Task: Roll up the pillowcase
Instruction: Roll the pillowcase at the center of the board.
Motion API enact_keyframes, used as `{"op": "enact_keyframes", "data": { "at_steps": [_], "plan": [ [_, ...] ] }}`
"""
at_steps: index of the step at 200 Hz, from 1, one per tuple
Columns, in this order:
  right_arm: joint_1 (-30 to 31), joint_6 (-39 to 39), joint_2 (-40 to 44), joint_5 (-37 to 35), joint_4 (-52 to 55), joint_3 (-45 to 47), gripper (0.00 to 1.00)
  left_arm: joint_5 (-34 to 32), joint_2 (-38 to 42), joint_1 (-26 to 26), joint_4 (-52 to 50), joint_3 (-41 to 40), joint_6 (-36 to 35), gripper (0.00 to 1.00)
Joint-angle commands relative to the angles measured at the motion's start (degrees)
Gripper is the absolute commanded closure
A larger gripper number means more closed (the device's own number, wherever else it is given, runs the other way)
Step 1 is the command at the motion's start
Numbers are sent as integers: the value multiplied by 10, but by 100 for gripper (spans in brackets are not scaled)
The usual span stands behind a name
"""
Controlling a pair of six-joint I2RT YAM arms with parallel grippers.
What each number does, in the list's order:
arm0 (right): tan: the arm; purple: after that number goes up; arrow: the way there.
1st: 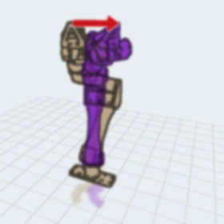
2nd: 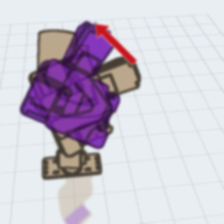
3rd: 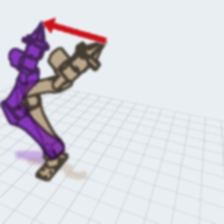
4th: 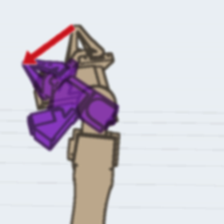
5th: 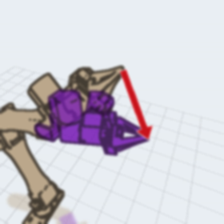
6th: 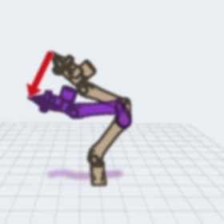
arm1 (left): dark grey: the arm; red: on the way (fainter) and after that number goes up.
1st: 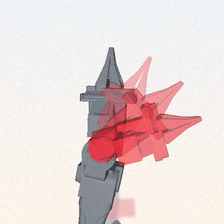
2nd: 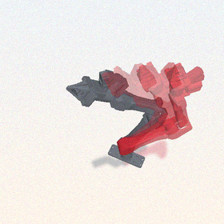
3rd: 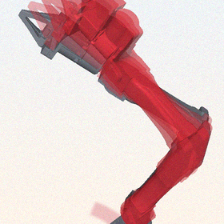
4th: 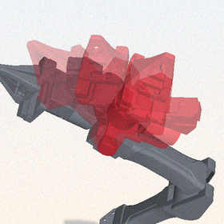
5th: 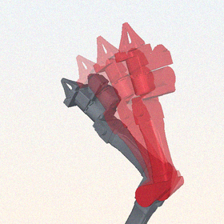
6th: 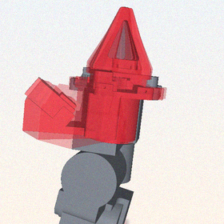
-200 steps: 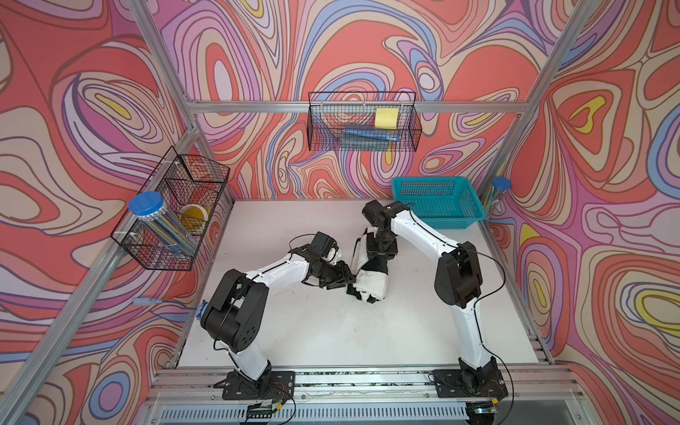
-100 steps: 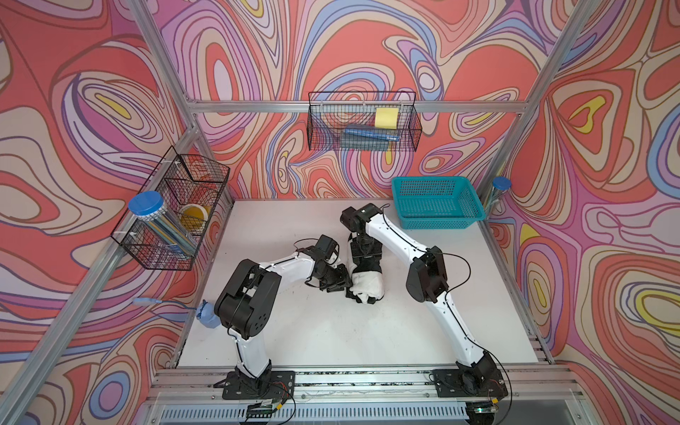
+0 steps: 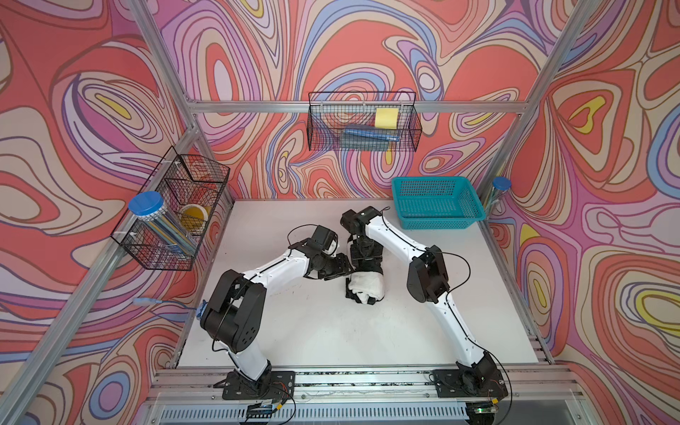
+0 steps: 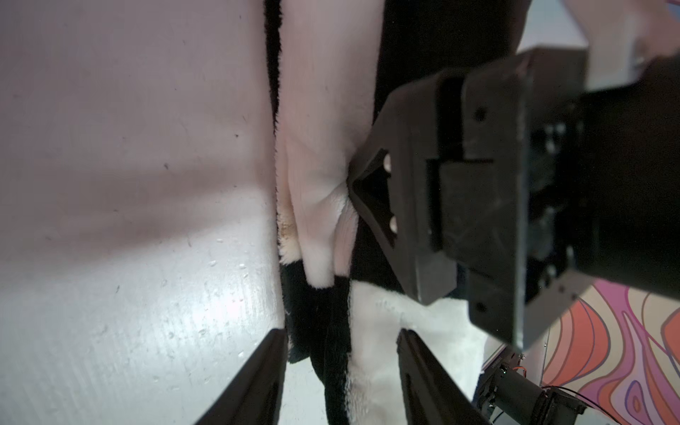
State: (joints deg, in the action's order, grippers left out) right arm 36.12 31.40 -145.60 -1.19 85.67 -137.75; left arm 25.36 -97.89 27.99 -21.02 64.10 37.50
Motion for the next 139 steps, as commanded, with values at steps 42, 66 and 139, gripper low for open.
{"op": "enact_keyframes", "data": {
  "at_steps": [42, 66, 139],
  "plan": [
    [8, 36, -28, 123, -60, 50, 33, 4, -92, 16, 55, -11, 21, 50],
    [1, 44, -7, 137, -66, 64, 30, -54, -120, 32, -3, 21, 18, 60],
    [-83, 101, 171, 215, -122, 114, 17, -99, -180, 33, -121, 70, -8, 84]
  ]
}}
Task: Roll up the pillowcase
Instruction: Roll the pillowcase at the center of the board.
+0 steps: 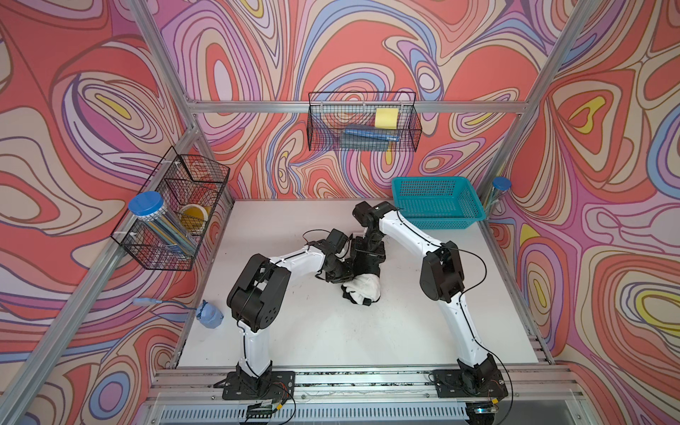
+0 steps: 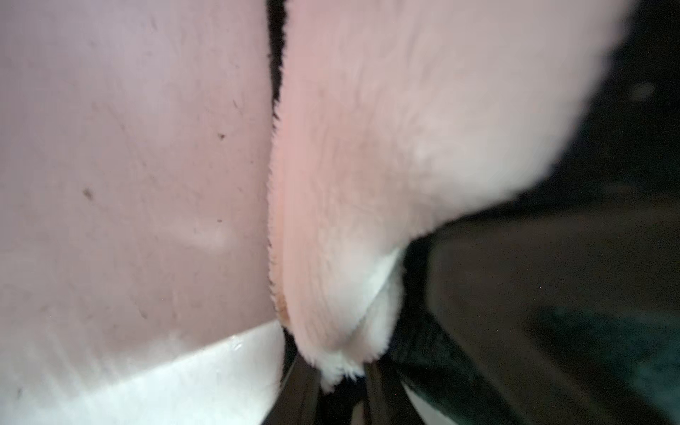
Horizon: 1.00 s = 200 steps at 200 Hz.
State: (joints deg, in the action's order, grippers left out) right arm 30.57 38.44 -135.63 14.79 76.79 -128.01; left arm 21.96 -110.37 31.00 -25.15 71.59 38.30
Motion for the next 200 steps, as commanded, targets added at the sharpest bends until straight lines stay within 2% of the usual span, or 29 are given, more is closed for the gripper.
{"op": "enact_keyframes", "data": {
  "at_steps": [1, 25, 56, 75, 94, 169, 200],
  "plan": [
    [-29, 31, 73, 55, -34, 18, 17, -65, -56, 2, -80, -5, -16, 84],
    [-63, 36, 129, 29, -40, 69, 17, -70, -63, 2, -93, 5, -20, 86],
    [-137, 73, 209, -70, -74, 168, 15, -82, -72, 6, -119, 26, -27, 87],
    [-189, 97, 225, -69, -128, 203, 12, -88, -71, 11, -132, 38, -31, 88],
    [-222, 109, 200, -77, -150, 182, 9, -93, -70, 13, -143, 48, -32, 88],
    [-305, 196, 82, -102, -195, 66, 9, -100, -61, 15, -162, 61, -39, 88],
    [-324, 230, 15, -117, -158, -9, 13, -101, -59, 15, -166, 63, -42, 88]
  ]
}}
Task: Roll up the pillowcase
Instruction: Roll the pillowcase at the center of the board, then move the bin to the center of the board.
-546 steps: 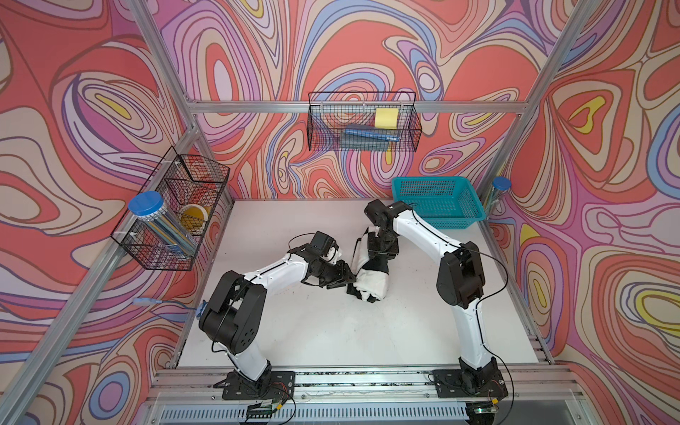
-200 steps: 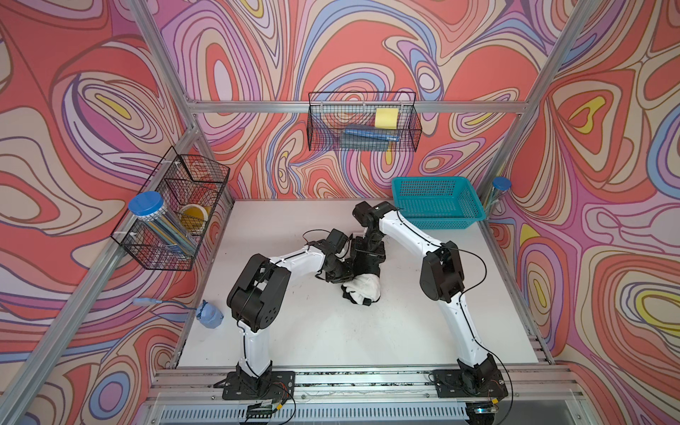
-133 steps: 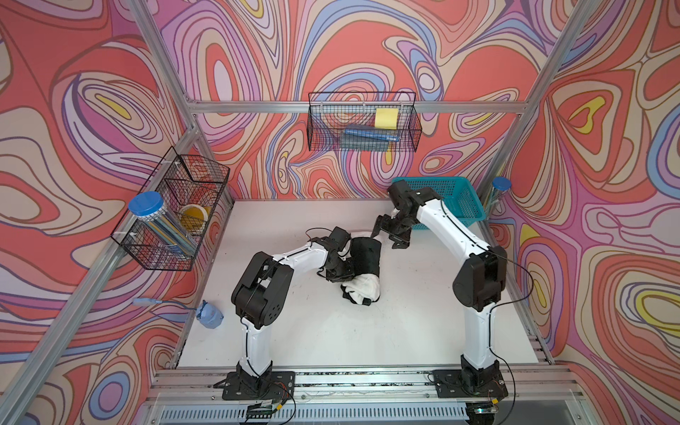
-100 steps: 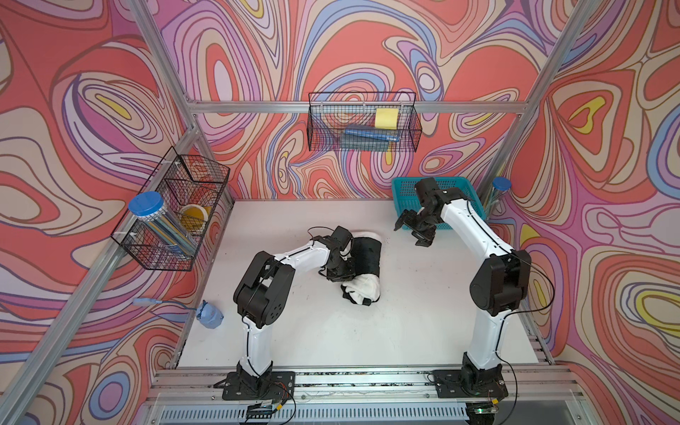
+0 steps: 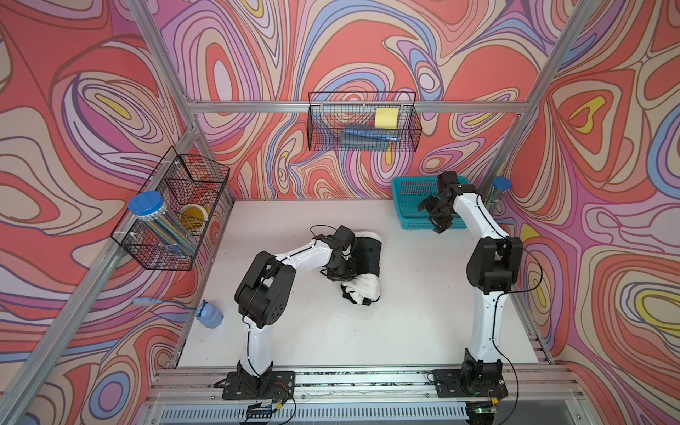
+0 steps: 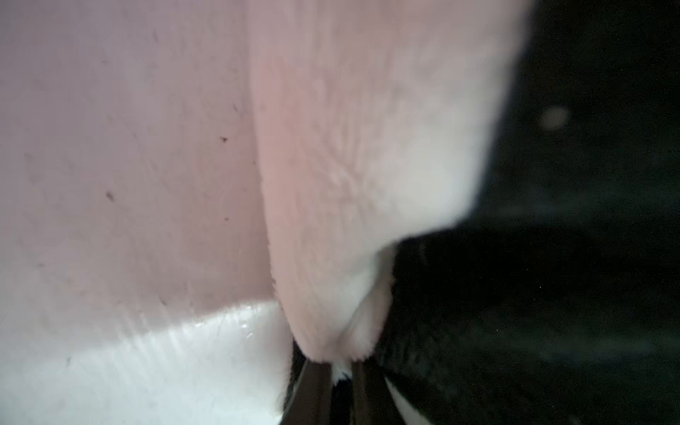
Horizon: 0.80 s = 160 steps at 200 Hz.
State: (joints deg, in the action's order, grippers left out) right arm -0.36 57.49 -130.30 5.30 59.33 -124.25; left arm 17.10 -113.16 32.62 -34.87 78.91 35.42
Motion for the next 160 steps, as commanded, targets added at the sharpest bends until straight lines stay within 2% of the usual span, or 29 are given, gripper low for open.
{"op": "enact_keyframes", "data": {
  "at_steps": [1, 30, 59, 86, 99, 124, 160],
  "plan": [
    [-14, 40, -39, -24, 17, -48, 13, -52, -31, -1, -69, -10, -13, 88],
    [-18, 47, -53, -34, 6, -49, 36, -54, -26, -2, -72, -8, -16, 88],
    [-21, 40, -60, -43, 13, -47, 46, -58, -24, -1, -75, -4, -24, 88],
    [-30, 33, -74, -31, 17, -61, 86, -58, -22, -2, -76, -5, -28, 88],
    [-30, 29, -74, -29, 22, -60, 100, -59, -22, -1, -76, -7, -29, 88],
    [-30, 24, -42, -21, 11, -2, 100, -58, -22, -1, -74, -7, -30, 88],
    [-29, -12, 52, -11, 2, 131, 100, -58, -15, -1, -65, -15, -32, 89]
  ]
}}
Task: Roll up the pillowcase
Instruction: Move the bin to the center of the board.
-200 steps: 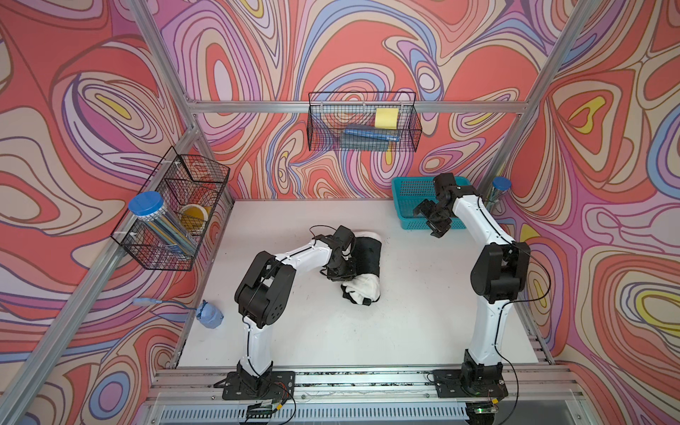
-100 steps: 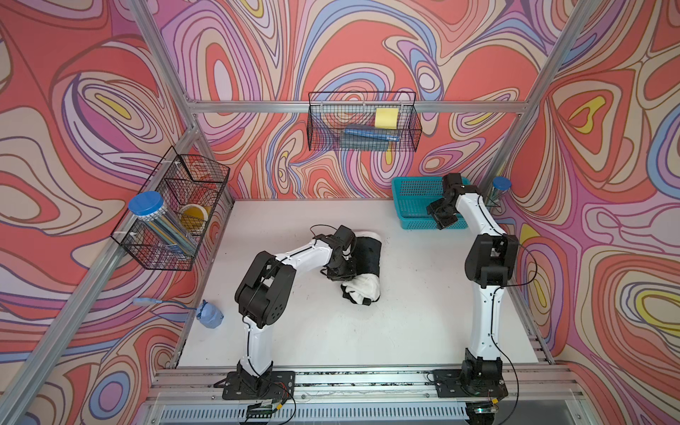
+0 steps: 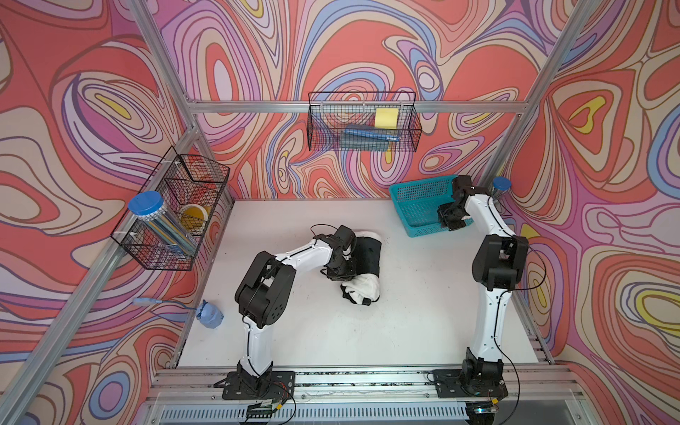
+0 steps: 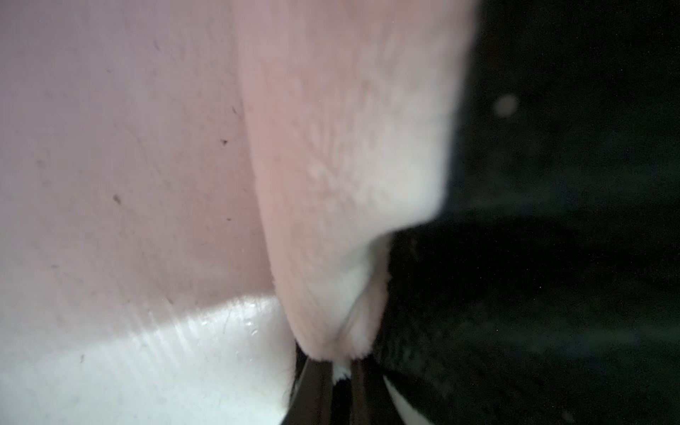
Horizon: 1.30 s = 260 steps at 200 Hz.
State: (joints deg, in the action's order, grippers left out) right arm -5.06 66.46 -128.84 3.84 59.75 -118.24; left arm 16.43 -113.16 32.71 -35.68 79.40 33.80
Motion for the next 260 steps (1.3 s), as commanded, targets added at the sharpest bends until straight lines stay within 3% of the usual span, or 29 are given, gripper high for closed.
{"op": "enact_keyframes", "data": {
  "at_steps": [1, 48, 83, 116, 161, 174, 195, 203, 216, 260],
  "plan": [
    [18, -103, 41, 5, -2, 75, 100, -51, -15, -2, -57, -20, -15, 88],
    [20, -177, 190, 39, 35, 262, 100, -46, -15, -2, -49, -26, -18, 89],
    [-12, -220, 289, -72, 98, 326, 100, -41, -7, -2, -37, -41, -19, 89],
    [-63, -234, 283, -109, 119, 344, 100, -38, -3, -2, -36, -47, -24, 89],
    [-86, -268, 277, -77, 118, 408, 100, -36, 7, -2, -34, -54, -25, 89],
    [-87, -265, 299, -92, 114, 435, 76, -36, 10, -2, -31, -57, -24, 89],
    [-87, -276, 311, -87, 114, 443, 66, -33, 10, -2, -30, -58, -23, 89],
    [-87, -280, 306, -65, 112, 445, 70, -31, 9, -2, -30, -57, -23, 89],
    [-87, -276, 306, -28, 103, 458, 100, -29, 6, -2, -33, -54, -24, 89],
    [-86, -196, 400, 41, 85, 538, 100, -35, 9, -2, -41, -48, -26, 89]
  ]
}}
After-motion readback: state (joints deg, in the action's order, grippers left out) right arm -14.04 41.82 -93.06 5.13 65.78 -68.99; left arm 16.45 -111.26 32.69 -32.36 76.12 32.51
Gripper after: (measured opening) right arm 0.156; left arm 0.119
